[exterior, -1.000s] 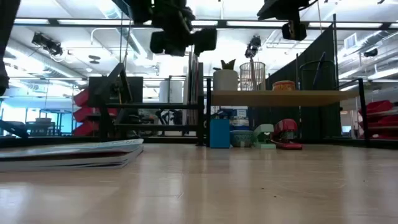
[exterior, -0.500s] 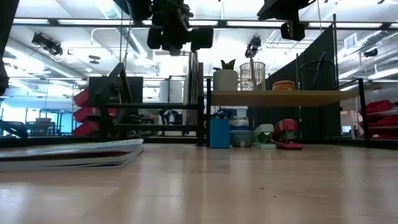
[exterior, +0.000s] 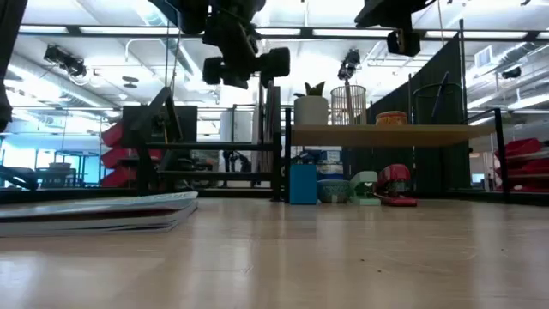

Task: Stock shelves
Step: Remove the brown book from the black book shelf

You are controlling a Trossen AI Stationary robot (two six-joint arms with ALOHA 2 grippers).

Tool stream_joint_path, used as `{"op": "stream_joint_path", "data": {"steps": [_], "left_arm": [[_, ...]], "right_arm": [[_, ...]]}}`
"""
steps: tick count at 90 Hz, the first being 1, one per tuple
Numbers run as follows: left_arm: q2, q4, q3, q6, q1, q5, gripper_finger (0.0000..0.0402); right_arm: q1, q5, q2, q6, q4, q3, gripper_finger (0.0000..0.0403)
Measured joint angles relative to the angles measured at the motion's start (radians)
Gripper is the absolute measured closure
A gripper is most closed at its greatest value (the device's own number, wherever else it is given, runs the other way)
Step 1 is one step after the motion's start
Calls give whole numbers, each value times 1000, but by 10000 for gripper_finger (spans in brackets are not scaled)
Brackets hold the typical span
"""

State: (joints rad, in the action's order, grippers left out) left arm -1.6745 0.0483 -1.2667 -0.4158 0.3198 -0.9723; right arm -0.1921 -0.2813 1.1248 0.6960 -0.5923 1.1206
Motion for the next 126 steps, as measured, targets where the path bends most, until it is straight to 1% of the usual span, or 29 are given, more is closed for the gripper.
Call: {"op": "stream_joint_path", "data": {"steps": [14, 31, 36, 42, 49, 61, 81, 89, 103, 111, 119, 126], "left_arm": [[0, -29, 0, -61, 22, 75, 272], [0, -28, 1, -62, 41, 124, 375], [0, -25, 1, -62, 46, 134, 391], [0, -52, -13, -62, 46, 132, 393], [-1, -139, -63, -55, 47, 125, 396], [-2, -249, -164, 18, 47, 97, 398], [-2, -393, -386, 188, 46, -2, 400], [9, -444, -488, 228, 46, 0, 400], [60, -583, -669, 229, 14, 72, 401], [100, -688, -758, 203, -14, 185, 401], [143, -799, -811, 74, -48, 339, 401], [185, -914, -816, -78, -93, 395, 400]], "right_arm": [[0, 0, 0, 1, 0, 0, 402], [0, 0, 0, 6, 0, 0, 402], [0, 0, 0, 6, 0, 0, 402], [0, 0, 0, 6, 0, 0, 401], [1, 0, 0, 6, 0, 0, 402], [2, 0, 0, 6, 2, 0, 402], [2, -1, 0, -23, 37, 0, 402], [1, -1, 0, -43, 49, 0, 401], [-5, -1, 0, -93, 69, 0, 401], [-13, -1, 0, -128, 75, 0, 402], [-25, 0, 0, -164, 82, 0, 401], [-39, 0, 0, -189, 83, 0, 402]]}}
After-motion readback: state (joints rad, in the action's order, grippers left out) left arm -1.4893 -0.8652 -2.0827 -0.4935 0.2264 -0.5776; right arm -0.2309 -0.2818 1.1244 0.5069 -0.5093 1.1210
